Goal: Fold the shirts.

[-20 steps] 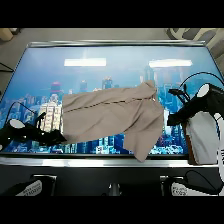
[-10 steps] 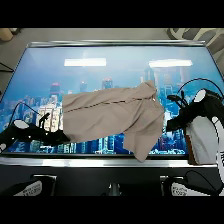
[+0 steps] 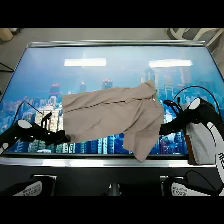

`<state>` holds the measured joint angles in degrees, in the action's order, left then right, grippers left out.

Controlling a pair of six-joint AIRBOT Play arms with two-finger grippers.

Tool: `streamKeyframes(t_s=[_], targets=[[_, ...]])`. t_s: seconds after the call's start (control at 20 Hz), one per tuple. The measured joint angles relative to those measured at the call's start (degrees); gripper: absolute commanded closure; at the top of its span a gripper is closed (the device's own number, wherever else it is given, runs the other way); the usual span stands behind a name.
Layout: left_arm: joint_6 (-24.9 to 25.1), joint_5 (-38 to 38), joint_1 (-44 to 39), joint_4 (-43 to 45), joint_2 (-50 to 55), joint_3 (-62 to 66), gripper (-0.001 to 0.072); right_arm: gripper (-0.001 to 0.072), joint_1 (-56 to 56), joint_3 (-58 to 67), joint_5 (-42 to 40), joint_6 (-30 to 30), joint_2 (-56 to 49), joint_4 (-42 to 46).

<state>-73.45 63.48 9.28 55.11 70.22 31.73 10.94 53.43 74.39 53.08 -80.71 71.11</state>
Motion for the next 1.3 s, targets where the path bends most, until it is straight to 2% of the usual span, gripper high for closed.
streamKeyframes(t_s=[0.05, 0.1, 0.15, 0.2, 0.25, 0.45, 0.65, 0.85, 1.0, 1.15, 1.3], targets=[[0.0, 0.0, 0.0, 0.1, -0.1, 0.1, 0.0683, 0.0291, 0.0, -0.7, -1.6, 0.0, -0.2, -1.6], [0.0, 0.0, 0.0, 0.3, -0.2, 0.3, 0.0684, 0.0332, 0.0, -1.1, -2.9, 0.0, -0.6, -2.8], [0.0, 0.0, 0.0, 0.6, -0.3, 0.5, 0.0684, 0.0427, 0.0, -1.5, -4.1, 0.0, -1.1, -4.1], [0.0, 0.1, 0.0, 0.6, -0.5, 0.7, 0.0684, 0.0676, 0.0, -1.7, -4.9, 0.0, -1.7, -5.1], [0.0, 0.3, 0.0, 1.0, -0.6, 1.2, 0.0685, 0.0694, 0.0, -1.9, -5.7, 0.0, -2.3, -6.0], [0.5, 2.2, 0.0, 0.4, -3.0, 6.7, 0.0688, 0.0696, 0.0, 0.6, -5.9, -3.6, -1.7, -7.4], [0.6, 3.3, 0.0, 0.2, -10.8, 23.5, 0.0688, 0.0695, 0.0, 14.2, -4.5, -6.6, 6.7, -6.4], [-3.5, -0.5, 0.0, 5.3, -20.4, 49.8, 0.0687, 0.0695, -0.1, 35.1, -11.1, -7.3, 21.4, -3.2], [-8.6, -4.7, 0.0, 12.8, -26.3, 64.6, 0.0687, 0.0695, -0.1, 44.3, -19.0, -6.4, 32.6, 0.4], [-11.5, -6.0, 0.0, 16.9, -29.9, 70.9, 0.0686, 0.0695, 0.0, 47.8, -21.9, -4.9, 39.6, 2.3], [-12.6, -5.1, 0.0, 18.6, -30.9, 73.1, 0.0685, 0.0695, 0.0, 49.1, -20.3, -3.9, 42.1, 3.9]])
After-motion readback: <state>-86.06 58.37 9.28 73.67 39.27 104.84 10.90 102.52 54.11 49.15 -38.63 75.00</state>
